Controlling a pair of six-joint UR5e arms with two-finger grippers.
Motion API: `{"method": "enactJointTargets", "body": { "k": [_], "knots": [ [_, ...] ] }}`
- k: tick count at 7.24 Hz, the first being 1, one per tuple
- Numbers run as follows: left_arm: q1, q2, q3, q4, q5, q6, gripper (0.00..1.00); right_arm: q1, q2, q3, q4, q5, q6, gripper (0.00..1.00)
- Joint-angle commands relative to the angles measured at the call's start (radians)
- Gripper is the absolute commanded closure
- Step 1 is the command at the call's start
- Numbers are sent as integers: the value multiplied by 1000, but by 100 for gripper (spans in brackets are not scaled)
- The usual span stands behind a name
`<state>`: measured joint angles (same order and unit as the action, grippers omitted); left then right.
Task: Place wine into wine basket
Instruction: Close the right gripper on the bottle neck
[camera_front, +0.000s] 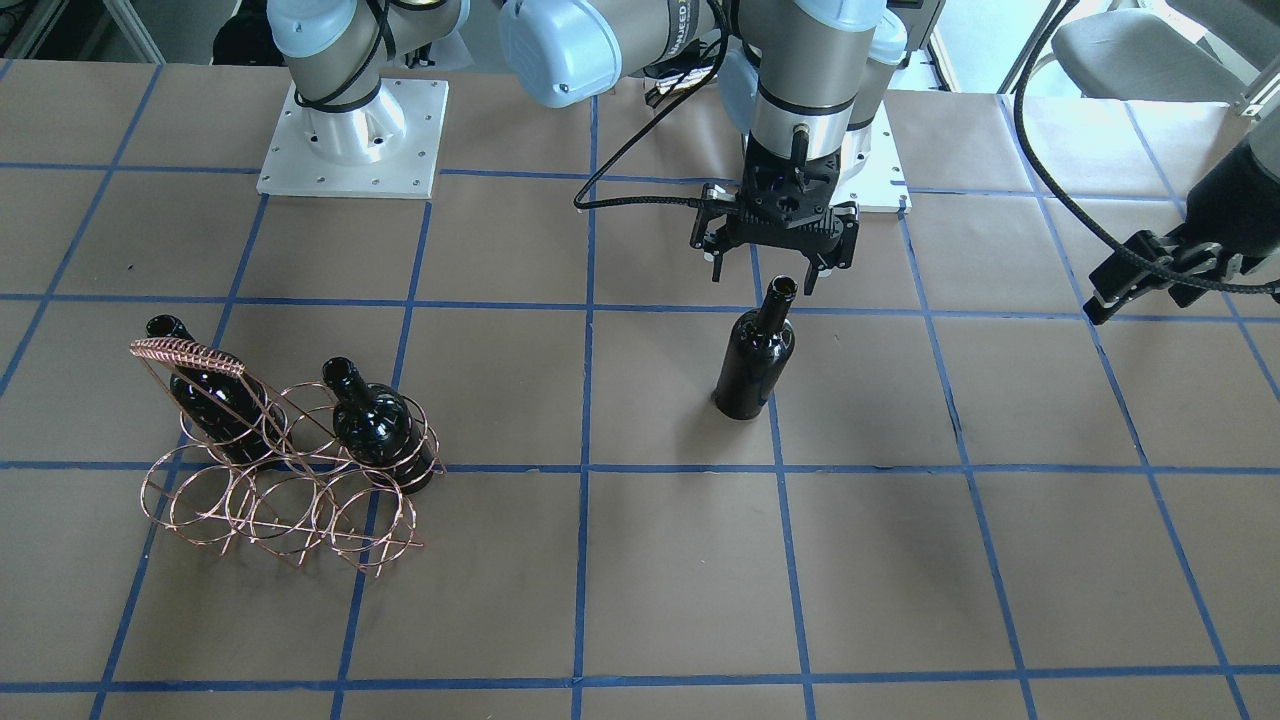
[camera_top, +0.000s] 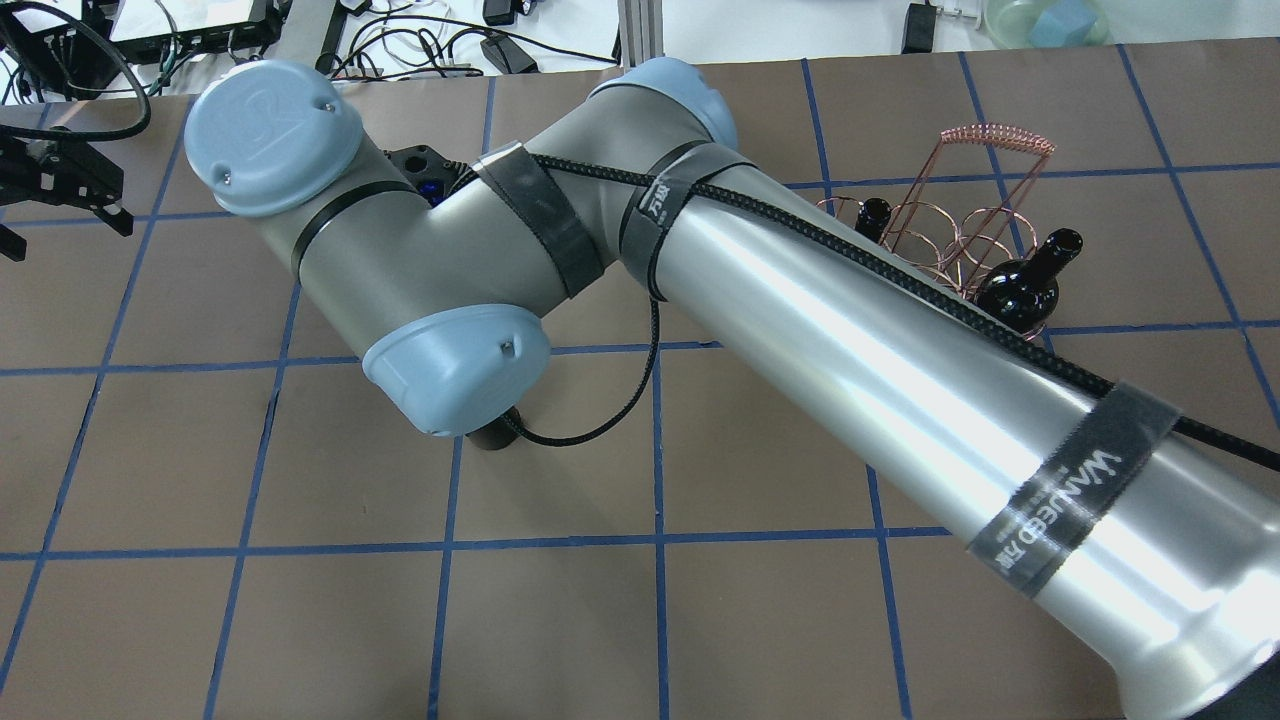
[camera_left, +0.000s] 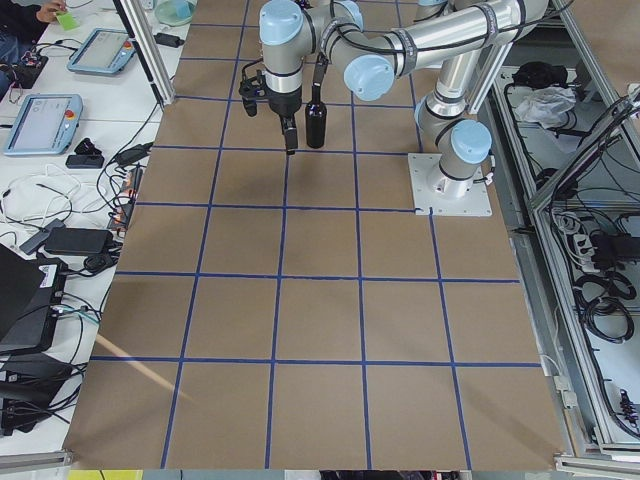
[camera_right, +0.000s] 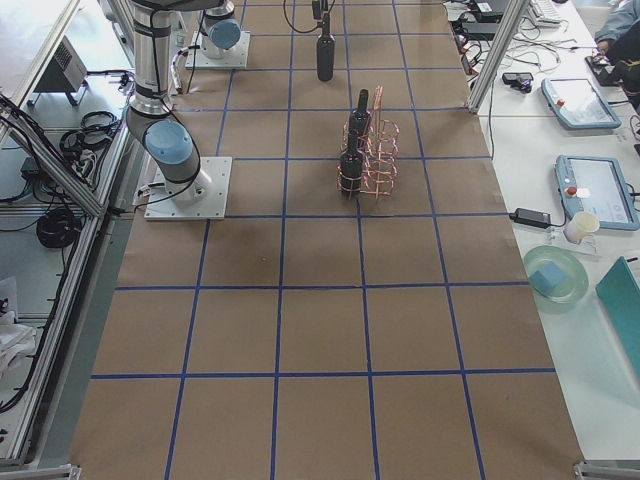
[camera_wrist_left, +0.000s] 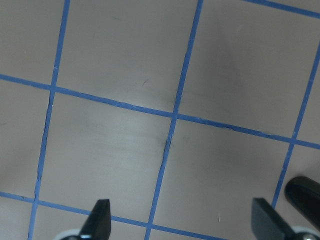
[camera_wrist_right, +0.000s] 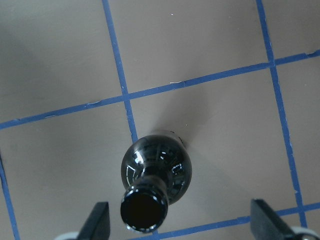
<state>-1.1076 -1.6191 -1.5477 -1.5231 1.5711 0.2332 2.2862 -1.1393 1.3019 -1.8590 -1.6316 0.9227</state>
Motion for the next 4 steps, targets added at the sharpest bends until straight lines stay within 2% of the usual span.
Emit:
{"method": "enactJointTargets", "body": {
  "k": [1, 2, 4],
  "knots": [
    [0, -1, -2, 0, 1, -2, 0, 1, 36, -1, -43, -17, -5, 1],
    [0, -1, -8, -2, 3, 0, 0, -1, 46, -3, -86, -25, -10, 1],
    [-3, 2, -12, -3, 1, -3, 0, -1, 41, 7, -86, -28, -5, 1]
  ]
}}
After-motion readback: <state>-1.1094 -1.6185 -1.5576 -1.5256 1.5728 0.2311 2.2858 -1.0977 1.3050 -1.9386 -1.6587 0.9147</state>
